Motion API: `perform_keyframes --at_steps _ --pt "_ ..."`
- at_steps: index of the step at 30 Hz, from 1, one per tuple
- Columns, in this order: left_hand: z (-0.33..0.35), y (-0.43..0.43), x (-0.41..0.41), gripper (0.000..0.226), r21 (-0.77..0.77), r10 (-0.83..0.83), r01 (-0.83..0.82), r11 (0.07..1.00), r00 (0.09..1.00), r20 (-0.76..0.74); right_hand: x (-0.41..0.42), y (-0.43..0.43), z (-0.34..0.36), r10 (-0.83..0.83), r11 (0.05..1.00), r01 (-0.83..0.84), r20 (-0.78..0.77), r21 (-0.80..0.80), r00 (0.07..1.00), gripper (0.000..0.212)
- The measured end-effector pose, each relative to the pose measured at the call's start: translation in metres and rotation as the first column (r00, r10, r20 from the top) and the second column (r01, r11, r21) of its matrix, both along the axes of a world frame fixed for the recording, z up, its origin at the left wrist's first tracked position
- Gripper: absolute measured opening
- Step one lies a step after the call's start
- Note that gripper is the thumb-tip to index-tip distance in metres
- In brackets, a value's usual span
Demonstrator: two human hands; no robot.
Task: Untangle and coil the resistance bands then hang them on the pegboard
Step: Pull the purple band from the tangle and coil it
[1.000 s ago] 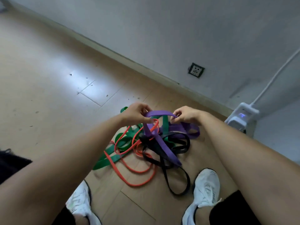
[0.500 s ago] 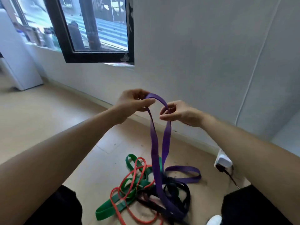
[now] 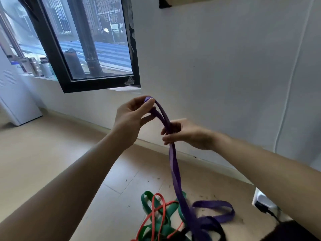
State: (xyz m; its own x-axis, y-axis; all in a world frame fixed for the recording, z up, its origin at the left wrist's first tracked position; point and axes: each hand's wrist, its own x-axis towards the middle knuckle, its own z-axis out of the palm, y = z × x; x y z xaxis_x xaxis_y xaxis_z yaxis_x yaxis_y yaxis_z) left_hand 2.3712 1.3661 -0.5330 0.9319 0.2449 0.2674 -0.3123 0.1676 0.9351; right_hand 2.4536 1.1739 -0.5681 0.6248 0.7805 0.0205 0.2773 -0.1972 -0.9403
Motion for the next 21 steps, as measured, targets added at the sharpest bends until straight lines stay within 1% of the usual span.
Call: perform_keyframes --at_steps 2,5,7,9,11,13,15,16,17,19,21 --pt "-0.023 0.016 0.006 0.037 0.023 -0.010 0.012 1.000 0.998 -0.055 0.008 -0.001 -0.020 -0.029 0.999 0.030 -0.033 0.015 0.999 0.029" --pt "-0.057 0.038 0.015 0.042 0.152 -0.038 0.063 0.986 0.985 -0.166 0.021 -0.005 -0.047 -0.079 0.997 0.079 -0.007 -0.014 0.997 0.027" --pt "-0.079 0.046 0.023 0.037 0.226 -0.069 0.124 0.966 0.969 -0.238 0.028 -0.010 -0.061 -0.114 0.993 0.115 0.015 -0.020 0.993 0.022" --pt "-0.101 0.048 0.030 0.030 0.334 -0.079 0.184 0.924 0.950 -0.302 0.032 -0.013 -0.072 -0.115 0.992 0.119 0.061 -0.051 0.991 0.017" --pt "-0.122 0.045 0.038 0.033 0.445 -0.093 0.258 0.858 0.929 -0.358 0.035 -0.014 -0.085 -0.086 0.985 0.103 0.124 -0.135 0.989 0.019" --pt "-0.137 0.038 0.046 0.047 0.552 -0.100 0.309 0.775 0.921 -0.376 0.036 -0.016 -0.098 -0.054 0.970 0.090 0.161 -0.224 0.986 0.024" --pt "-0.144 0.024 0.052 0.065 0.694 -0.127 0.343 0.633 0.930 -0.344 0.034 -0.017 -0.105 -0.044 0.952 0.099 0.191 -0.289 0.981 0.021" --pt "-0.146 0.014 0.053 0.070 0.733 -0.166 0.369 0.572 0.927 -0.337 0.032 -0.018 -0.106 -0.044 0.944 0.108 0.206 -0.312 0.978 0.019" --pt "-0.146 0.004 0.053 0.071 0.758 -0.210 0.396 0.519 0.918 -0.336 0.029 -0.019 -0.106 -0.041 0.938 0.112 0.216 -0.328 0.976 0.017" --pt "-0.146 -0.012 0.051 0.063 0.807 -0.244 0.404 0.430 0.913 -0.327 0.022 -0.022 -0.102 -0.033 0.935 0.116 0.244 -0.335 0.969 0.019" --pt "-0.141 -0.020 0.049 0.050 0.846 -0.223 0.370 0.385 0.926 -0.304 0.017 -0.024 -0.095 -0.032 0.934 0.126 0.273 -0.334 0.961 0.019"
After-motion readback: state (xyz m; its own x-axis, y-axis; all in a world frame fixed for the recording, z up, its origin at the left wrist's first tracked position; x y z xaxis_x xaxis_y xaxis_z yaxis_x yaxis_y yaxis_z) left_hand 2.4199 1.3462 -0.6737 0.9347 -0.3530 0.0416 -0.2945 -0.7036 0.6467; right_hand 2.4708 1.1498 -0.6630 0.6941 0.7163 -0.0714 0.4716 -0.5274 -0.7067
